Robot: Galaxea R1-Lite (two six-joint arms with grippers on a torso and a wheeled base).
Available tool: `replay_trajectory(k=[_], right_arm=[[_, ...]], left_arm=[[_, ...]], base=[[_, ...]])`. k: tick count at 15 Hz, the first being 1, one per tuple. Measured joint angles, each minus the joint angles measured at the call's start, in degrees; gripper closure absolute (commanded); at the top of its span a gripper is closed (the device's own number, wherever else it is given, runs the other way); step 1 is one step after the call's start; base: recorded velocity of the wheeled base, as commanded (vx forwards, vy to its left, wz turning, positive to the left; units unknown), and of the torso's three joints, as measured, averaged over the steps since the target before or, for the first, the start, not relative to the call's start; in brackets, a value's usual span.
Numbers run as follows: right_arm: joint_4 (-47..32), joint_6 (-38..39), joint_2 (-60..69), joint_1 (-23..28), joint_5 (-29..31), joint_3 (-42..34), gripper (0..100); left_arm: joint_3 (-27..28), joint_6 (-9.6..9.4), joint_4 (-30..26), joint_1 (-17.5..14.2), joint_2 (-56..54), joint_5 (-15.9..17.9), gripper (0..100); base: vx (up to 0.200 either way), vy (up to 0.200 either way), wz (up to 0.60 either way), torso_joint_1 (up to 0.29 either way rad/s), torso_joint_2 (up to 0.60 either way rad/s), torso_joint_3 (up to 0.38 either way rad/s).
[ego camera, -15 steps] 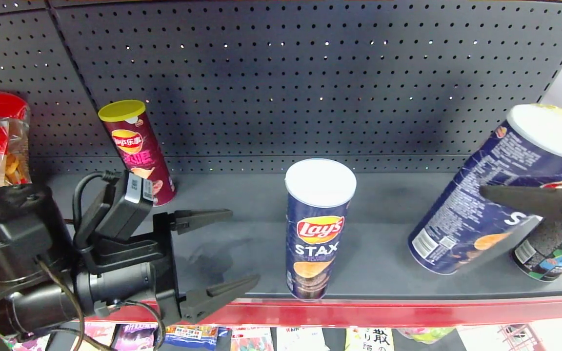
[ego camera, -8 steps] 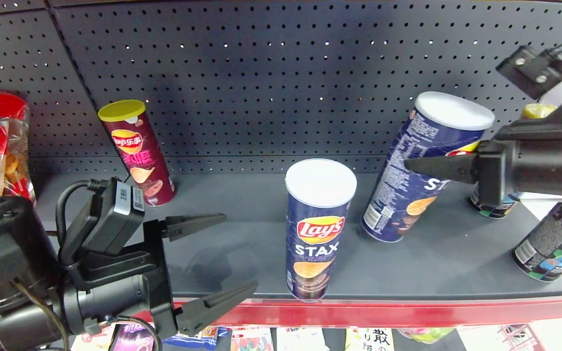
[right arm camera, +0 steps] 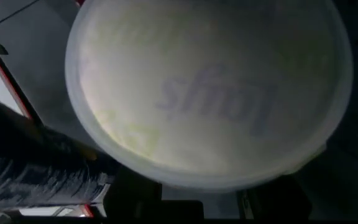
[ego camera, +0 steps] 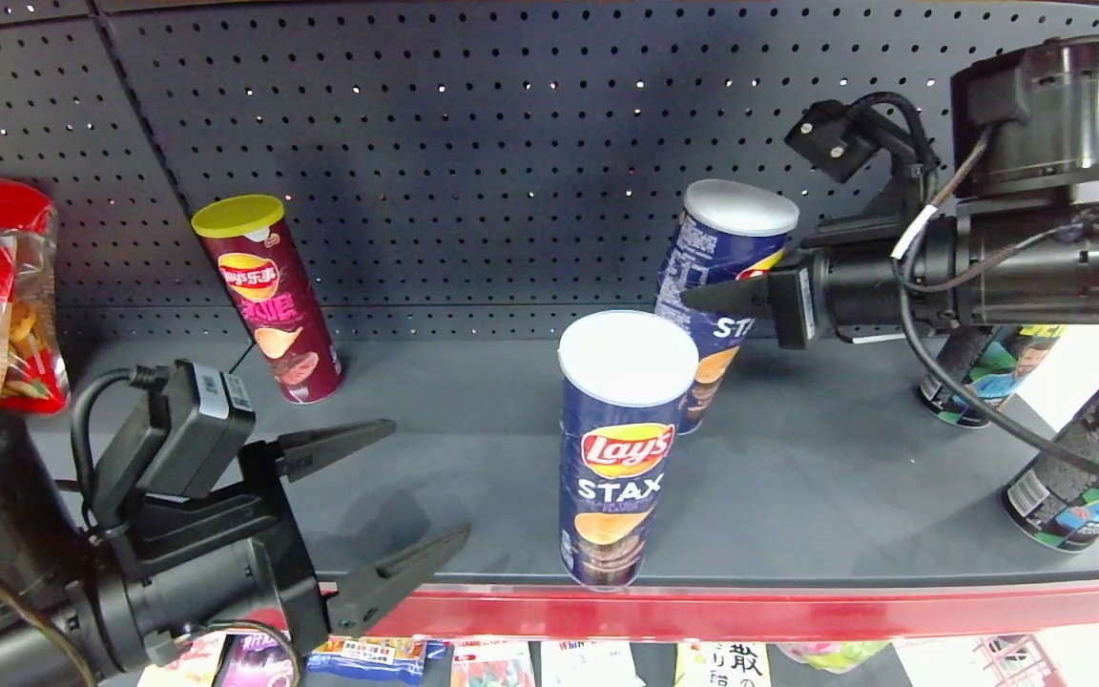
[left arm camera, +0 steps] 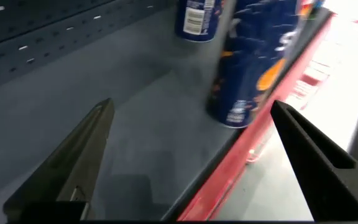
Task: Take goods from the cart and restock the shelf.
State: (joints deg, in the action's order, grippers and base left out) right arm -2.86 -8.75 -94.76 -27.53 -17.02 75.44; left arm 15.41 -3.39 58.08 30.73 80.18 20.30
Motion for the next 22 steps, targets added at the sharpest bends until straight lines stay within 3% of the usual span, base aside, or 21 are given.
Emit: replay_trajectory(k=[3,6,9,15,16,22], right_arm=[[3.0,-0.9,-3.4,-0.1,-0.2,1.2,100],[3.0,-1.0,-5.9,-0.8,-0.4,2.4,100],[3.2,-0.9,-7.3,-1.8,-0.5,2.8,100],[3.3,-0.6,-7.9,-2.2,-0.4,2.5,100],[3.4,-0.6,-7.9,-2.3,-0.3,2.3,0],[3.2,-0.4,-5.4,-2.6,0.2,-0.8,0]], left_arm=[[-0.6,0.35,-2.3,-1.7,-1.2,-3.6,0],[-0.6,0.66,-8.5,-3.0,-4.2,-6.4,0],[-0.8,1.61,-15.7,-3.9,-9.0,-7.1,0],[-0.7,1.69,-16.7,-4.1,-12.3,-6.6,0],[-0.8,1.67,-16.7,-4.1,-12.5,-6.6,0],[-0.8,1.65,-16.7,-3.9,-12.2,-6.3,0]], base=[[0.0,0.0,0.0,0.0,0.0,0.0],[0.0,0.0,0.0,0.0,0.0,0.0],[0.0,0.0,0.0,0.0,0.0,0.0],[0.0,0.0,0.0,0.0,0.0,0.0],[0.0,0.0,0.0,0.0,0.0,0.0],[0.0,0.0,0.0,0.0,0.0,0.0]])
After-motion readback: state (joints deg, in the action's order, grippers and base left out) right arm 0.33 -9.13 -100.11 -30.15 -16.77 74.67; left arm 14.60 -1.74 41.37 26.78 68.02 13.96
